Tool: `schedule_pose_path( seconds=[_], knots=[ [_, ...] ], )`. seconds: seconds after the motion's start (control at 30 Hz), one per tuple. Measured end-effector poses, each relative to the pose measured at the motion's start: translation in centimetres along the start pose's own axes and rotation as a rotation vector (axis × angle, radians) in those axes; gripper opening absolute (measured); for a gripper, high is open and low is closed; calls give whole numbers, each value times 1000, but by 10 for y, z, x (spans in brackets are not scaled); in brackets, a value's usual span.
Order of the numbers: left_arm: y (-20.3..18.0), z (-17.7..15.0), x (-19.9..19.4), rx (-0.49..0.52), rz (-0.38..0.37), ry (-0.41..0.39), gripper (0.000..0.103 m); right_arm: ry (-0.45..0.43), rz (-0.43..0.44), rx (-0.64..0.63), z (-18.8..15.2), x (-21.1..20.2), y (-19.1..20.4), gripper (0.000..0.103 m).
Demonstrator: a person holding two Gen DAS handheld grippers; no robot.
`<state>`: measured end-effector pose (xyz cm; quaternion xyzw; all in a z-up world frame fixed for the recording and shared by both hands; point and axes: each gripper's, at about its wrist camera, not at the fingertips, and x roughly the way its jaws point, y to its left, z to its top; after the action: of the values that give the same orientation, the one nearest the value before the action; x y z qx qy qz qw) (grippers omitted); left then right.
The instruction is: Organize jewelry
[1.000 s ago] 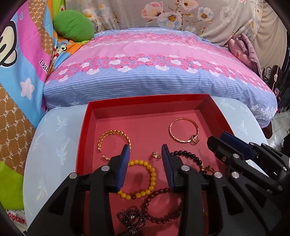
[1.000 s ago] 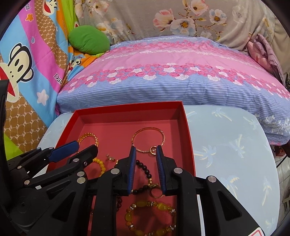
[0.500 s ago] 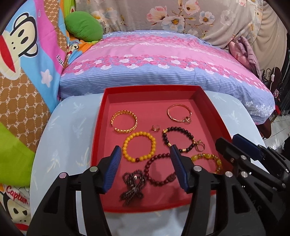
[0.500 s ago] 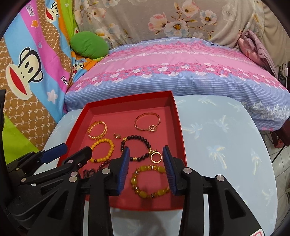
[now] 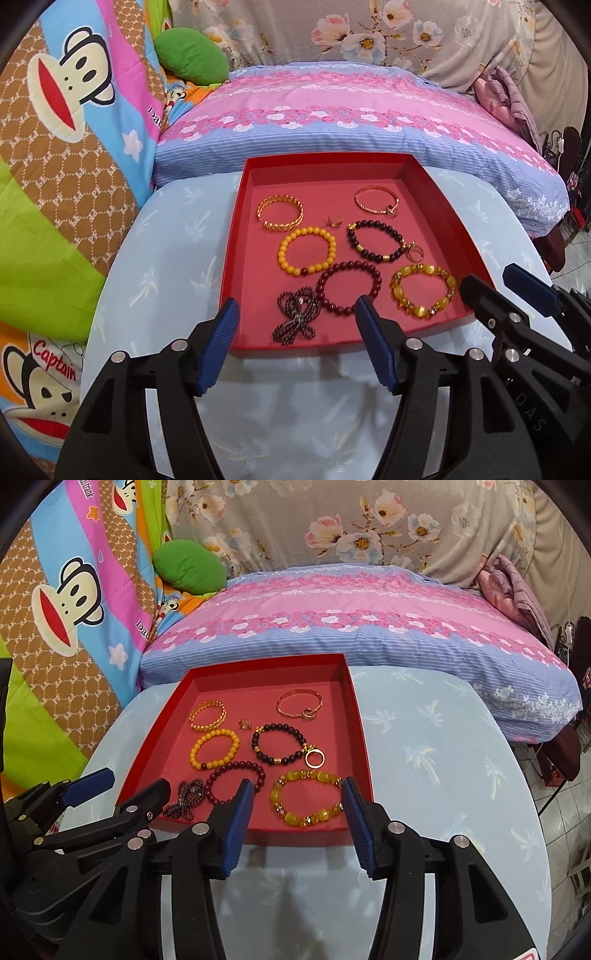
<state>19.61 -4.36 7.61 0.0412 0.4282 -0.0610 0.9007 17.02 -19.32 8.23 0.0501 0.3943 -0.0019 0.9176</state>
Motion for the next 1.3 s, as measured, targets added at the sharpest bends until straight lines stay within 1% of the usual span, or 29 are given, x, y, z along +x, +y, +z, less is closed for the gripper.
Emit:
schedule_pose_path(
  seconds=[0.07, 0.3, 0.33, 0.47, 0.77, 0.93, 1.3],
  knots=[
    [3, -5, -2, -14, -3, 9, 66, 0, -2, 6, -4, -3, 0, 54],
    [8, -21, -5, -35, 11, 25, 73, 10, -9, 3, -17, -10, 2, 57],
    [8, -23, -6, -39, 15, 27, 76, 11, -11, 4, -19, -11, 2, 58],
    [15, -31, -7, -75, 17, 36, 81, 9, -22, 15, -25, -14, 0, 68],
    [24, -45, -9, -113, 31, 44, 83, 12, -35, 26, -36, -17, 0, 83],
    [23, -50, -11, -106, 45, 43, 87, 26, -39, 24, -40, -17, -2, 84],
    [23, -51, -14, -93, 70, 38, 92, 32, -77, -1, -44, -19, 0, 84]
  ],
)
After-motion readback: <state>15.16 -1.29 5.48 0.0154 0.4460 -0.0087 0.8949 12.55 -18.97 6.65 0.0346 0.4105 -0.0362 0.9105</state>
